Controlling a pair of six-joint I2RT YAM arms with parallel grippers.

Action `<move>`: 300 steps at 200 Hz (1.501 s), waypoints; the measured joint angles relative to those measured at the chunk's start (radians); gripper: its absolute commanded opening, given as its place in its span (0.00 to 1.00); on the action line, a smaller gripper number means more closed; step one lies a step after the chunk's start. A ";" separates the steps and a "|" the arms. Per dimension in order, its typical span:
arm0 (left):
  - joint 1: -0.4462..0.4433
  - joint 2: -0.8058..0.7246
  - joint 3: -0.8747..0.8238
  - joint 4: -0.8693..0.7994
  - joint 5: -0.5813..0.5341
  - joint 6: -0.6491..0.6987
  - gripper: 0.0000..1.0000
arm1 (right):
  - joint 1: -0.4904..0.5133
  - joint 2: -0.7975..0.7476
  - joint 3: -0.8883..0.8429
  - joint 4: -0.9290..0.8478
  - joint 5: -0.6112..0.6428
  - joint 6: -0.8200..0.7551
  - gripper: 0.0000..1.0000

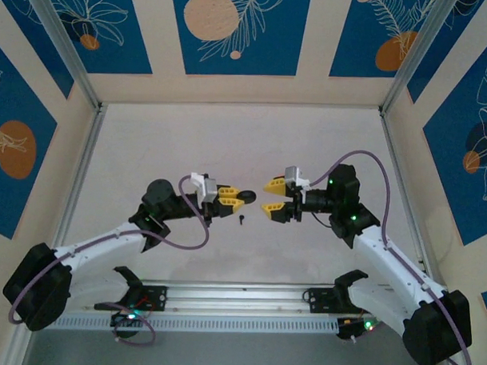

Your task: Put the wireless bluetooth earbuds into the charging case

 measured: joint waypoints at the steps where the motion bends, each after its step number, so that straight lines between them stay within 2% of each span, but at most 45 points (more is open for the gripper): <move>1: 0.000 0.001 0.000 0.003 0.001 -0.002 0.09 | 0.000 0.001 0.000 0.006 -0.003 0.004 0.57; 40: 0.000 0.045 0.000 0.146 0.024 -0.076 0.09 | 0.000 0.042 0.000 0.109 -0.078 0.088 0.57; 99: 0.000 0.053 0.000 0.214 0.047 -0.111 0.09 | 0.026 0.096 0.047 0.157 -0.130 0.130 0.56; 118: 0.000 0.053 0.000 0.230 0.051 -0.119 0.09 | 0.036 0.118 0.062 0.174 -0.138 0.143 0.52; 164: 0.000 0.053 0.000 0.249 0.051 -0.134 0.09 | 0.059 0.143 0.076 0.192 -0.150 0.151 0.32; 207: 0.000 0.053 0.000 0.257 0.056 -0.137 0.09 | 0.075 0.143 0.084 0.191 -0.153 0.146 0.33; 231: 0.000 0.053 0.000 0.273 0.061 -0.138 0.10 | 0.082 0.147 0.101 0.186 -0.153 0.137 0.23; 253: 0.001 0.053 -0.003 0.288 0.058 -0.143 0.19 | 0.082 0.148 0.117 0.154 -0.153 0.105 0.15; 277: 0.000 0.048 -0.014 0.276 0.049 -0.129 0.37 | 0.083 0.148 0.142 0.056 -0.148 0.043 0.13; 300: 0.001 0.019 -0.023 0.166 0.027 -0.065 0.53 | 0.084 0.135 0.177 -0.111 -0.125 -0.062 0.13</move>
